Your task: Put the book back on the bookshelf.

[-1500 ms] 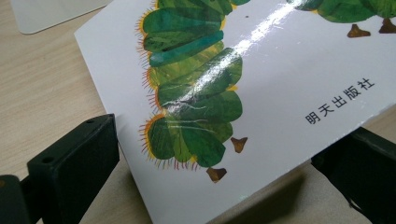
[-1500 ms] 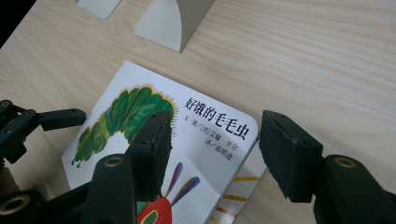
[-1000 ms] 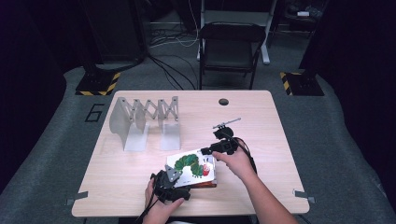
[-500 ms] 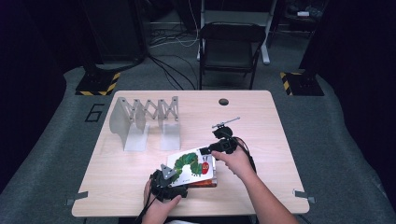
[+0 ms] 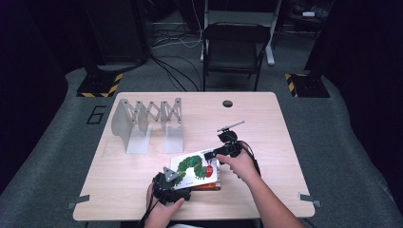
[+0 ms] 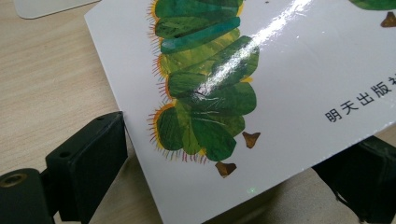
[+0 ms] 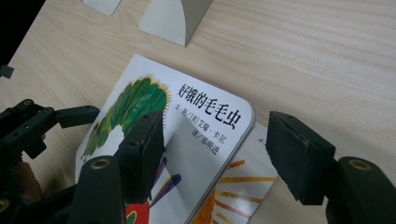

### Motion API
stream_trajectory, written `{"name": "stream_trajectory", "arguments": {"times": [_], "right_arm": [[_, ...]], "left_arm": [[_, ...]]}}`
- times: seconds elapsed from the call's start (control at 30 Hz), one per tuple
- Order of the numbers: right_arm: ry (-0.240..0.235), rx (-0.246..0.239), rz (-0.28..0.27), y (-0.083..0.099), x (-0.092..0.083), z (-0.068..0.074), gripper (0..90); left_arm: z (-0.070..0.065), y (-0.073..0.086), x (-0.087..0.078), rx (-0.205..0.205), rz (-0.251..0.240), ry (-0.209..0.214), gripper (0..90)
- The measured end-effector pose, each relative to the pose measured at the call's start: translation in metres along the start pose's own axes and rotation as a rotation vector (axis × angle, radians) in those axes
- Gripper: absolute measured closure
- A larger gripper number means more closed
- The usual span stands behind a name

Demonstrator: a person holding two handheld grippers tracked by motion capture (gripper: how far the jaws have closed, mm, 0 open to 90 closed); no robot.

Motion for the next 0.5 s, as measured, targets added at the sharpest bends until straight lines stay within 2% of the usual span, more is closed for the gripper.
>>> {"name": "stream_trajectory", "arguments": {"times": [0.5], "right_arm": [[-0.041,0.005,0.029,-0.003,0.011,0.006,35.9]], "left_arm": [[0.000,0.000,0.000,0.000,-0.004,0.004,6.5]]}}
Point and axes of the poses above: each handheld gripper's, and its own axes: x roughly forward along the jaws, y roughly out of its underside, z roughly to its left, the point moved 2 cm from there along x, roughly forward along the jaws, and after that the axes turned 11 degrees about -x, right-handed, at the moved point
